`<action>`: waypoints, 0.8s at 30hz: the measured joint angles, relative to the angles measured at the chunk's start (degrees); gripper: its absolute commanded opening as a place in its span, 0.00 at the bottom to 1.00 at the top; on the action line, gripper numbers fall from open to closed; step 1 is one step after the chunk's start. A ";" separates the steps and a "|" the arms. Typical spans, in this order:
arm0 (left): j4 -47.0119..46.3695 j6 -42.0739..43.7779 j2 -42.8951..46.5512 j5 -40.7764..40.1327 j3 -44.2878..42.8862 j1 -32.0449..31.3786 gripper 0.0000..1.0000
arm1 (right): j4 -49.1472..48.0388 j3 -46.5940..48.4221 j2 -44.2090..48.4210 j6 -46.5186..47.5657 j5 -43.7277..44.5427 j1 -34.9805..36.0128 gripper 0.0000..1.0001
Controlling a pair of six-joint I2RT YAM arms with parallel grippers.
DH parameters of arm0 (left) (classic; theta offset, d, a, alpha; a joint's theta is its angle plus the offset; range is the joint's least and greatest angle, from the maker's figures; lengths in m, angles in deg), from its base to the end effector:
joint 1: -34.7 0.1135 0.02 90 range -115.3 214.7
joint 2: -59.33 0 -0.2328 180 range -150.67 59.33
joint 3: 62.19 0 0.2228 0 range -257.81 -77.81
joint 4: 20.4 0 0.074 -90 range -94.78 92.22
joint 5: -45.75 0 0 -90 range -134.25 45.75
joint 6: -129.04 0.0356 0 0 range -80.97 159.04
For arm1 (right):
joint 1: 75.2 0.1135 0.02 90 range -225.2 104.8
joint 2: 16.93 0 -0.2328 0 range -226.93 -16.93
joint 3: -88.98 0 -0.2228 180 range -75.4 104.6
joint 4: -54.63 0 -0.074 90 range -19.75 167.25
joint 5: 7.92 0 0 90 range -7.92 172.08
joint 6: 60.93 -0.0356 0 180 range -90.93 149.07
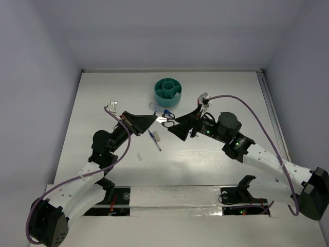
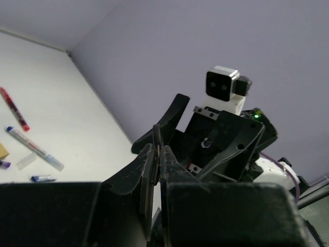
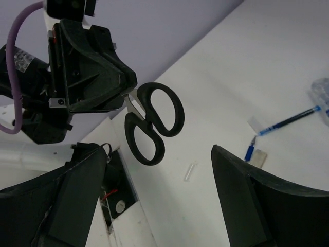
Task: Sort the stationery into containers
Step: Place the scissors in the storage box.
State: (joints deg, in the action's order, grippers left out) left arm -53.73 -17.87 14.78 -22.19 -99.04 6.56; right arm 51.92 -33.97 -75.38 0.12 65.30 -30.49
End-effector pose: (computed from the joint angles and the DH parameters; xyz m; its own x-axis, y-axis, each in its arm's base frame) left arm 0.1448 -0.0926 0.2932 -0.4081 -0.6623 -0.6283 0.7212 0.1881 -0.6667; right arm 0.1555 0.1684 0.3089 -0.4111 0.2451 -0.8780 -0.7767 0.4099 0.4781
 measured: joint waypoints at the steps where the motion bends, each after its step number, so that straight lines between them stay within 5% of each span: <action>1: -0.85 -0.33 -0.02 0.02 0.00 0.00 0.00 | -1.68 0.00 -0.76 -0.59 -1.05 0.00 0.85; 3: -2.56 -0.85 -0.04 0.24 0.00 0.00 0.00 | -4.26 0.07 -2.34 -1.57 -2.64 0.00 0.84; 7: -4.48 -1.51 -0.04 0.87 0.02 0.00 0.00 | -9.31 0.07 -5.40 -3.67 -4.96 0.00 0.63; 12: -6.01 -1.99 -0.04 1.51 0.76 0.00 0.00 | -15.58 0.04 -7.61 -5.84 -6.25 0.00 0.49; 13: -6.19 -2.05 -0.04 1.62 1.05 0.00 0.00 | -16.61 0.04 -7.85 -6.01 -6.38 0.00 0.28; 16: -6.71 -2.64 0.04 1.84 1.46 0.11 0.00 | -18.84 -0.04 -8.20 -7.08 -6.43 -0.20 0.05; 19: -7.69 -4.07 0.57 1.77 1.73 0.20 0.00 | -20.70 -0.17 -7.80 -8.37 -7.74 -0.24 0.00; 24: -5.84 -1.99 1.49 1.70 1.86 0.09 0.65 | -16.85 1.01 -6.62 -6.97 -5.46 0.66 0.00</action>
State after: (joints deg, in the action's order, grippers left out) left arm -59.56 -19.86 16.26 -20.48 -97.18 6.65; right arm 35.07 -32.97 -82.01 -6.85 59.84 -29.83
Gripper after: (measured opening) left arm 0.462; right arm 0.102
